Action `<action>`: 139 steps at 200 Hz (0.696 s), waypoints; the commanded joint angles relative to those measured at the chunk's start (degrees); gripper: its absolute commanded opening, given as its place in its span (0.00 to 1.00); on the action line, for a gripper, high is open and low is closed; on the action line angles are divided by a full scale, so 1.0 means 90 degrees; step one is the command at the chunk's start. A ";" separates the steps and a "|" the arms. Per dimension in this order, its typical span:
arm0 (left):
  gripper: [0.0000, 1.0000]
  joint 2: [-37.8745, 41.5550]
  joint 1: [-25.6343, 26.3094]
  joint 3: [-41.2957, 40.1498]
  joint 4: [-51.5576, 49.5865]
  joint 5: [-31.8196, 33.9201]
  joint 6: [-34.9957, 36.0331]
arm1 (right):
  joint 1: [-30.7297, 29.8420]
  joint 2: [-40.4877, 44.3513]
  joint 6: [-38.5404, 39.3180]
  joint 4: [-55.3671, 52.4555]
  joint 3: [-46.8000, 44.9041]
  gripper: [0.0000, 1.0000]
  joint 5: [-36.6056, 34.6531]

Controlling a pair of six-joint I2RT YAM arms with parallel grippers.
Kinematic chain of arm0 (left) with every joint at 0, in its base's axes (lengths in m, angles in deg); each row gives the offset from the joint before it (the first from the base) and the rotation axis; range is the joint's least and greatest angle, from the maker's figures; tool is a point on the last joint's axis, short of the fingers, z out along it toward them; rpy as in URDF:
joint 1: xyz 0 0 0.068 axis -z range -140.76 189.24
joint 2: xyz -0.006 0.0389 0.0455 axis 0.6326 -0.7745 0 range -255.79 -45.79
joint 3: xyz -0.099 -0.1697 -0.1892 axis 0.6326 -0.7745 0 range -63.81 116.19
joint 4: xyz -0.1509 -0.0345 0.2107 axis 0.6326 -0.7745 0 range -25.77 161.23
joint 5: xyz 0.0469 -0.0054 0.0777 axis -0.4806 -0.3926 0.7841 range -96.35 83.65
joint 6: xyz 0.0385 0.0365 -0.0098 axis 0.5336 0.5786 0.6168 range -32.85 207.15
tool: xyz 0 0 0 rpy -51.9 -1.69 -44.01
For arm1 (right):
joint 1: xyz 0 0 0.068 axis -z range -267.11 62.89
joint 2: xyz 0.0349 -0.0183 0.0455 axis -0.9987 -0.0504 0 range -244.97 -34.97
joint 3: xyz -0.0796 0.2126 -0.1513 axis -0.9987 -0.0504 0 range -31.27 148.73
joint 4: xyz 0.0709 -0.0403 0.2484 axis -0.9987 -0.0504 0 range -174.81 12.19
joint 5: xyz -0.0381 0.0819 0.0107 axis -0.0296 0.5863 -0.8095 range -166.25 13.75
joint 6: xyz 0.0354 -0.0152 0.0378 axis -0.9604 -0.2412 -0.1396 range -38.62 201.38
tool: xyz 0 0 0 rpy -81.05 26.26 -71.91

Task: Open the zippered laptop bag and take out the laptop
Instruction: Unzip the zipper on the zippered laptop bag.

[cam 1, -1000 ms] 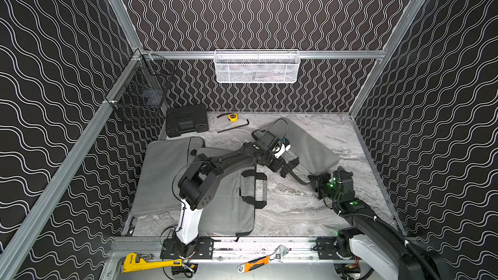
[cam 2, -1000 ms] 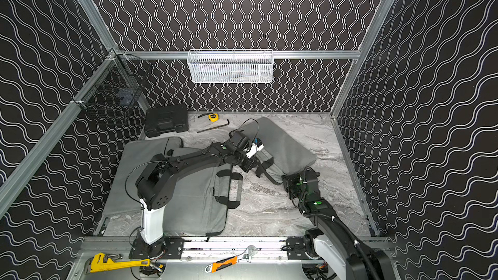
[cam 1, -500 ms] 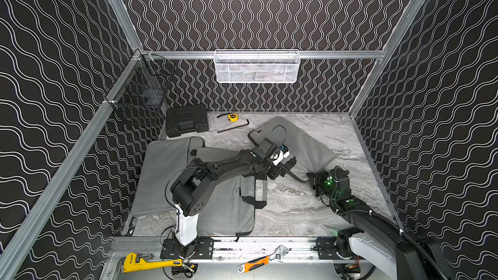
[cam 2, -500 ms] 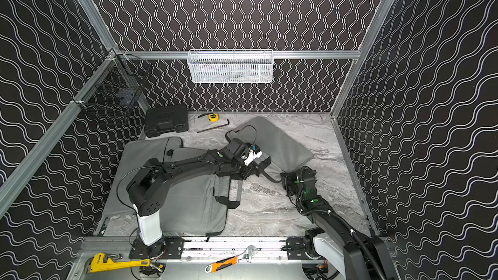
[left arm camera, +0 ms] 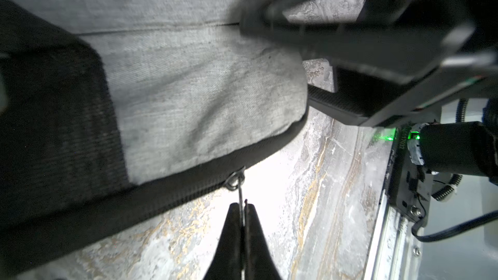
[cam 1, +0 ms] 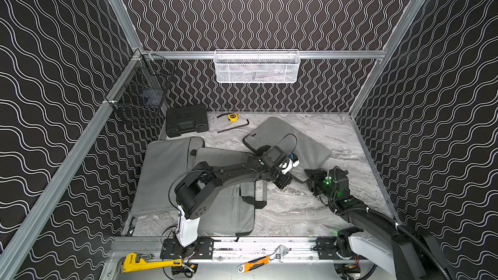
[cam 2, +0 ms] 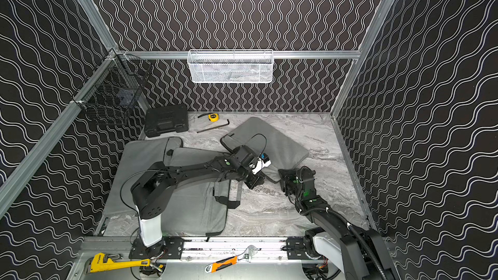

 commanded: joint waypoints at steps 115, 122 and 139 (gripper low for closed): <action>0.00 0.0894 -0.0559 -0.0411 -0.0217 -0.0167 0.0433 | 0.1798 -0.1486 0.2142 -0.0741 0.0975 0.85 0.2544; 0.00 0.0915 -0.0559 -0.0416 -0.0212 -0.0176 0.0433 | 0.1793 -0.1567 0.2066 -0.0568 0.0932 0.85 0.2607; 0.00 0.0955 -0.0568 -0.0445 -0.0151 -0.0237 0.0433 | 0.1793 -0.1702 0.1983 -0.0353 0.0854 0.85 0.2594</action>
